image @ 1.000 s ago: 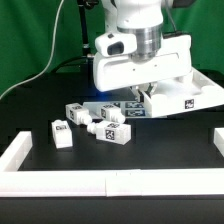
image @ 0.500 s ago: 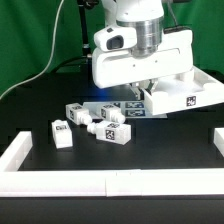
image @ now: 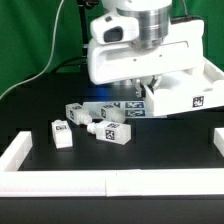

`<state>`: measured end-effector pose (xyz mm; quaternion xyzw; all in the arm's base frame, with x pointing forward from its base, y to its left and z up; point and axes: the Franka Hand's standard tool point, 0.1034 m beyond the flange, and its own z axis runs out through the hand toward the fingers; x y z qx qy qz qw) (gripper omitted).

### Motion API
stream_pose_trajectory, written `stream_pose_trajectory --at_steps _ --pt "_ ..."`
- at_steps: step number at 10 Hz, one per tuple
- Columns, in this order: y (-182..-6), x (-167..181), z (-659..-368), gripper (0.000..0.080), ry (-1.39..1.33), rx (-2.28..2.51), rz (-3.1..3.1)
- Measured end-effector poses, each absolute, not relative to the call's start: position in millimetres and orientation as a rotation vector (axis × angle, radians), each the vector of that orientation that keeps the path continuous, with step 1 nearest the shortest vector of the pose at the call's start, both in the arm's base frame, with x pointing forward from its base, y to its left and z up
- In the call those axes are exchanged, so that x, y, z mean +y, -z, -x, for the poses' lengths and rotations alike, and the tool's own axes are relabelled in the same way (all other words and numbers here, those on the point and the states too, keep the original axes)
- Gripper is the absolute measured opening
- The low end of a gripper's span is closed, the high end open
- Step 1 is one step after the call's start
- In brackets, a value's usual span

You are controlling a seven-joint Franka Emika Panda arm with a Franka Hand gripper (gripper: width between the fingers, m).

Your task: Assemble one leg

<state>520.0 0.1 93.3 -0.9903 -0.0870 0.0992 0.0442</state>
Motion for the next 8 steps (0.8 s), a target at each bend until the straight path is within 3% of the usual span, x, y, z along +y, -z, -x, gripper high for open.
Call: stream_pose_trajectory --at_steps 5,8 --pt "-82.7 -4 -521 0.0054 -0.352 -0.194 3.036" --pt "-75.7 -27 -587 0.0054 -0.365 -0.048 3.038"
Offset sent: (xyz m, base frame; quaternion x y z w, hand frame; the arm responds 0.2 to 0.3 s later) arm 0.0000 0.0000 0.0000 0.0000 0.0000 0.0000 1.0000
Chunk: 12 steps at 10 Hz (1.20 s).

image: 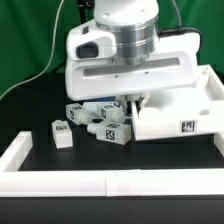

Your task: Assemble one leg

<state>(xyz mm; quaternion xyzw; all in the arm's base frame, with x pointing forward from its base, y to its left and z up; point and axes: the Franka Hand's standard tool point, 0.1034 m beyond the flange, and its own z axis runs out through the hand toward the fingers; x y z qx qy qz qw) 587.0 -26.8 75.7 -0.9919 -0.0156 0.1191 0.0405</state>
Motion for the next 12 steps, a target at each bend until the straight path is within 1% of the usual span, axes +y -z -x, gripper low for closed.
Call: stream_pose_trajectory --at_steps 1,2,5,6,7,9,10,12 --pt "-72.0 -35 -588 0.0054 -0.313 -0.093 3.04" --pt "-70.5 -33 -583 0.0054 -0.33 -0.081 3.039" --pt "-67.0 -31 -582 0.0054 -0.335 -0.086 3.039" --pt "-57.8 -30 -584 0.0054 -0.35 0.023 3.048" --pt "-46.3 -30 -591 0.0054 -0.354 0.101 3.054" --pt "-34.2 -33 -601 0.0054 -0.366 0.134 3.048" --pt "-27.1 -28 -598 0.0054 -0.375 0.124 3.048" --pt "-20.2 -22 -598 0.0054 -0.336 0.092 3.073"
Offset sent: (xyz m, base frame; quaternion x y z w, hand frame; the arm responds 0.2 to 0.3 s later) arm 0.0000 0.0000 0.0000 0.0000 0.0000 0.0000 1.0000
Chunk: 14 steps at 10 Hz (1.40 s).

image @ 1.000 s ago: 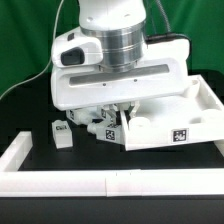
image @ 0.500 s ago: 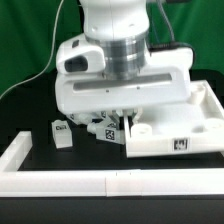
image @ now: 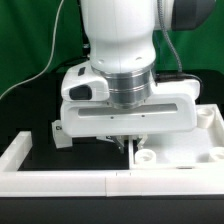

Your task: Assemble one leg

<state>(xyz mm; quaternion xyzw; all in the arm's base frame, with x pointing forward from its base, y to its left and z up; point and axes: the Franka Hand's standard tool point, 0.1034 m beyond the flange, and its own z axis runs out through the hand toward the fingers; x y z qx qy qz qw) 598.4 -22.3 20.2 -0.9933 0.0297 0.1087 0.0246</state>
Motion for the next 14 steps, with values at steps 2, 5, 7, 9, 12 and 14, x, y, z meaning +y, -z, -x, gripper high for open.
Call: stream_pose_trajectory --at_steps 2,5,7,9,12,14 --pt "-17.0 -22 -600 0.0054 -0.302 0.079 3.086" --pt "-10.5 -23 -598 0.0054 -0.249 0.079 3.095" --pt "-10.5 -23 -599 0.0071 -0.248 0.08 3.095" --pt "-10.2 -23 -598 0.0276 -0.248 0.081 3.095" --pt "-39.4 -40 -599 0.0585 -0.325 0.021 3.075" --pt "-66.2 -77 -593 0.0629 -0.356 -0.066 3.063"
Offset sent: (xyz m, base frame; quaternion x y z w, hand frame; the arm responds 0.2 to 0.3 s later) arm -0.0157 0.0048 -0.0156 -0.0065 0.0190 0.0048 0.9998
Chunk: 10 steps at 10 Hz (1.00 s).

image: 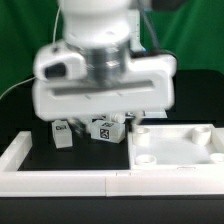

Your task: Assemble one leg

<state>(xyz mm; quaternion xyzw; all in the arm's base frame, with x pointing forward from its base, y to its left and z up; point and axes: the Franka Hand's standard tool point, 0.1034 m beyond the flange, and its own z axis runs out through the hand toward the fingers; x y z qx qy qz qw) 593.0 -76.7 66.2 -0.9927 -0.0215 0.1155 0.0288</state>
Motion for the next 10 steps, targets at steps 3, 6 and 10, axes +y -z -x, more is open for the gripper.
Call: stream_pose_trajectory --at_steps 3,6,10 --pt "-70.8 -102 -592 0.0649 -0.345 -0.092 3.071" --pt "-69.9 -102 -592 0.0649 -0.347 -0.094 3.07" --pt "-68.9 -132 -571 0.0649 -0.498 -0.183 3.054"
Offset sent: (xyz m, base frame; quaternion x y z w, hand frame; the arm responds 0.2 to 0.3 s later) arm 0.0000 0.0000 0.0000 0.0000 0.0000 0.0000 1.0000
